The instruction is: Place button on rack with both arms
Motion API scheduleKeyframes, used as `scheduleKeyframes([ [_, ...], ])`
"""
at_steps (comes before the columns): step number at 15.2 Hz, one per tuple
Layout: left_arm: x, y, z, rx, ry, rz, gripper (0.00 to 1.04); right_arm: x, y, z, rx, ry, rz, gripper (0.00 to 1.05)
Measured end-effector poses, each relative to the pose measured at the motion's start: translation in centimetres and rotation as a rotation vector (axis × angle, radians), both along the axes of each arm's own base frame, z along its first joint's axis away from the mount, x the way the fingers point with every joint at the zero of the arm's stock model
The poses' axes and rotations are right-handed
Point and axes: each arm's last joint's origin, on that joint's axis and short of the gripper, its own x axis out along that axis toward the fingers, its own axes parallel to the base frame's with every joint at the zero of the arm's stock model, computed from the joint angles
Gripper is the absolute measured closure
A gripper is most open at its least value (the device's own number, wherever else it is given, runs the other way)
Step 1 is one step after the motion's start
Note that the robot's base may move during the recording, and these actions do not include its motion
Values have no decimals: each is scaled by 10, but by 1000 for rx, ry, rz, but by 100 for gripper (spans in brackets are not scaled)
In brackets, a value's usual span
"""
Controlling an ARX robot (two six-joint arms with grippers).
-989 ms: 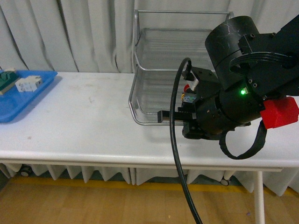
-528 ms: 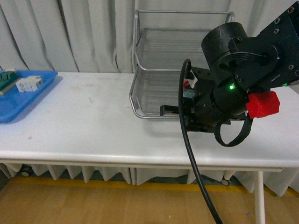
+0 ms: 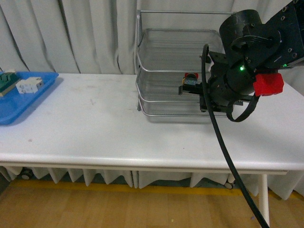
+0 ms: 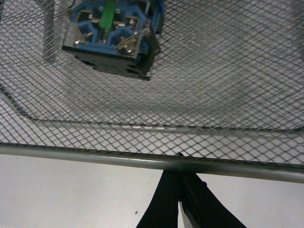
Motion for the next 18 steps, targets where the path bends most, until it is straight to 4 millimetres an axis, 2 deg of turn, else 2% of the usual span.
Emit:
scheduleKeyframes([
  [6, 0, 0, 0, 0, 0, 0, 7, 17, -11, 7, -12, -72, -28, 103],
  [11, 0, 0, 0, 0, 0, 0, 7, 15, -16, 5, -4, -85, -43, 103],
  [13, 0, 0, 0, 0, 0, 0, 7, 0, -18, 3, 43, -40, -33, 103],
  [14, 0, 0, 0, 0, 0, 0, 7, -9, -21, 11, 77, -50, -24, 103],
  [16, 0, 0, 0, 0, 0, 0, 7, -37, -31, 41, 168, -120, -8, 103],
  [18, 0, 0, 0, 0, 0, 0, 7, -73, -49, 67, 297, -176, -4, 103],
])
